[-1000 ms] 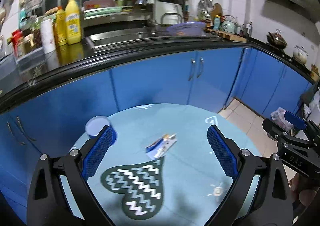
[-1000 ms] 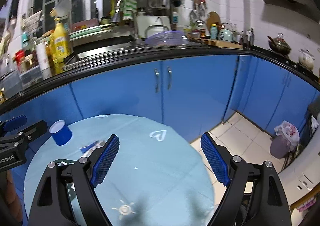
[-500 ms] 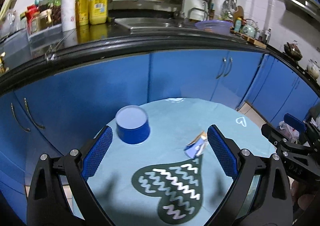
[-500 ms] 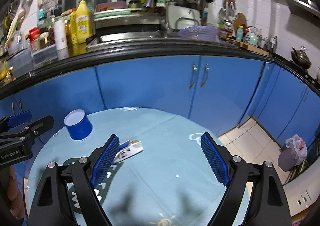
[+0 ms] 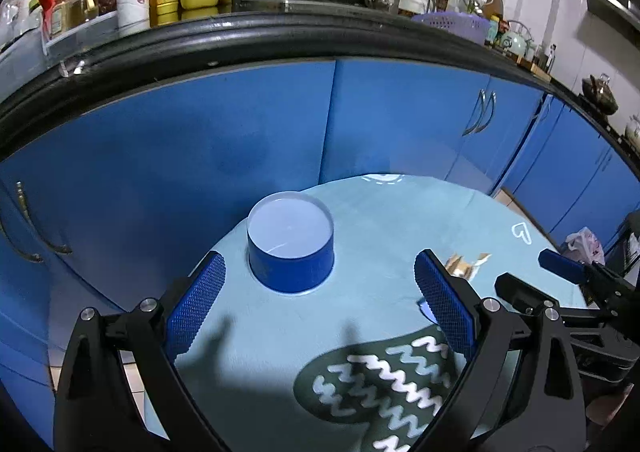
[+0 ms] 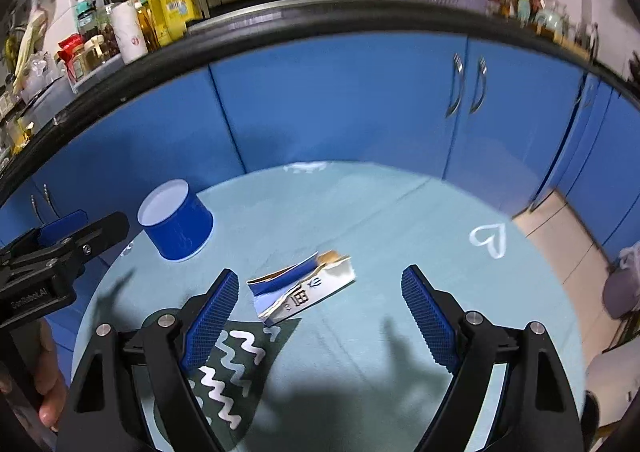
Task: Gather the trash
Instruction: 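Grasp the white-and-blue milk carton with the right gripper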
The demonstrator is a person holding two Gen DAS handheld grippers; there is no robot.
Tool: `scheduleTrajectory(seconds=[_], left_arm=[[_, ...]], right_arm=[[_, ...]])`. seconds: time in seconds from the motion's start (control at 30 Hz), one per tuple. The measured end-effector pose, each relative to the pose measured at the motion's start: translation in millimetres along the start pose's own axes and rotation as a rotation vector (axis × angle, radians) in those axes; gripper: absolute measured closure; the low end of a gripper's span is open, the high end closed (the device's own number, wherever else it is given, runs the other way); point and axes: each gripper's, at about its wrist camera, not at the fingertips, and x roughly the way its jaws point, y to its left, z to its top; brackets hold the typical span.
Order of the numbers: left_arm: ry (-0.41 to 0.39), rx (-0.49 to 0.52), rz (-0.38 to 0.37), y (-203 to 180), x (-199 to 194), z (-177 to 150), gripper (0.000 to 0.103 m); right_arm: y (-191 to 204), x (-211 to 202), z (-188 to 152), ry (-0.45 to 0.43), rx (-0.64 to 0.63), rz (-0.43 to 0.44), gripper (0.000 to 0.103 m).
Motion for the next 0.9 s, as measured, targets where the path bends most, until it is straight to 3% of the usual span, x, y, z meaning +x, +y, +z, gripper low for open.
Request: scheduleTrajectory(seconds=[0.5,0.9], left_arm=[[0.082,0.093,0.004,6.1,68.6,6.7,0.009],[0.111,0.098,-0.005,13.7,95.5,5.4,0.009]], right_arm=[[16.5,70.2,-2.0,0.124,-0.024,0.004,0.021],[26.3,76.5,-7.3,0.105,-0.086,-0.060,0.021]])
